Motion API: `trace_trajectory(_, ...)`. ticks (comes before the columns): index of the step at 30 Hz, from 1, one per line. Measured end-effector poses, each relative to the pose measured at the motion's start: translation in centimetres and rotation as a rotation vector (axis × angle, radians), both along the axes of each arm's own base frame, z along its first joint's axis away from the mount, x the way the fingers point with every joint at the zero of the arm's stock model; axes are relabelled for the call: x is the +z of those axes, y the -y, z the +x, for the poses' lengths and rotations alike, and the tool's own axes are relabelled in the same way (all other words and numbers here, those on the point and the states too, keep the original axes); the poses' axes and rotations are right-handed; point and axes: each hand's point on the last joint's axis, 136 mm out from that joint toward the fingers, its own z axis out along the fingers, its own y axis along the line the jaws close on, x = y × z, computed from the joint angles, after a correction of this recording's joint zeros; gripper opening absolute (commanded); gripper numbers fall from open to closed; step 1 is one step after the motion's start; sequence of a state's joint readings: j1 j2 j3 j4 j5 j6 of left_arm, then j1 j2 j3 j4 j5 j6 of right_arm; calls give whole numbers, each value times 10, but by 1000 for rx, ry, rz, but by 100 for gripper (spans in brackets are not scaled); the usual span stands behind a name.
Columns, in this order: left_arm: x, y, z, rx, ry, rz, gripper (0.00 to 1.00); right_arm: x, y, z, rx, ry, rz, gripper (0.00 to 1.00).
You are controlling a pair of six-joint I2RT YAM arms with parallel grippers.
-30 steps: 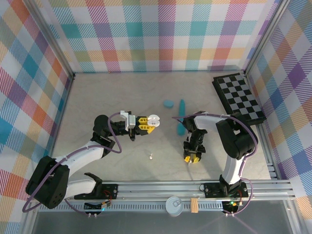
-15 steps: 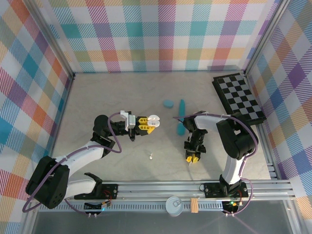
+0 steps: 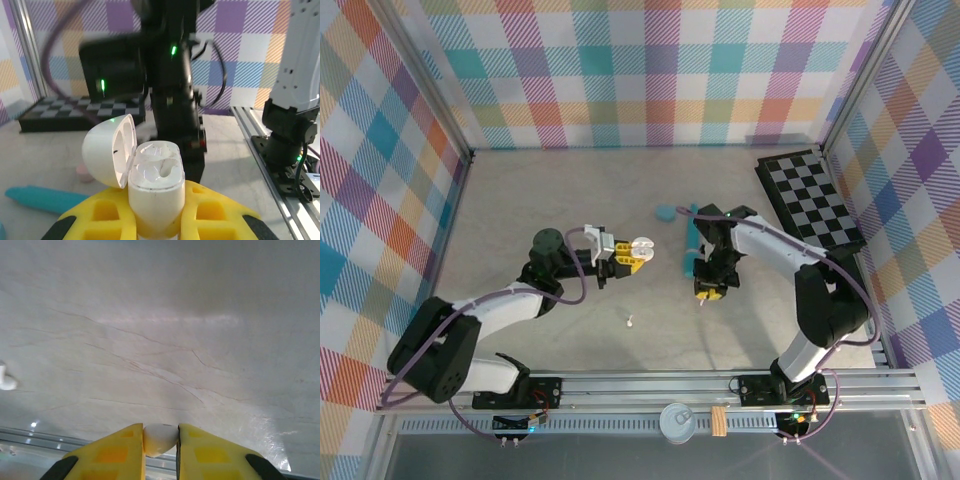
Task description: Insert the wireless bluetooth earbuds into the charging case
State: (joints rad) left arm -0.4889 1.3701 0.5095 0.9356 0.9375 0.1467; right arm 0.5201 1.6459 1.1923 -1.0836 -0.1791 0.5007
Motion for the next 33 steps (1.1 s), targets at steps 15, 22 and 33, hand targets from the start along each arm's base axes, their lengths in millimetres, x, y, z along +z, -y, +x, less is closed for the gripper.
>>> trace_trajectory(15, -59, 16, 50, 101, -182, -14, 0, 84, -27, 52, 22, 256, 123, 21)
trace_trajectory(22, -57, 27, 51, 88, -181, -27, 0, 117, -42, 65, 58, 351, 174, 21)
trace_trajectory(33, -55, 37, 49, 68, -175, -28, 0, 140, -82, 83, 132, 411, 222, 21)
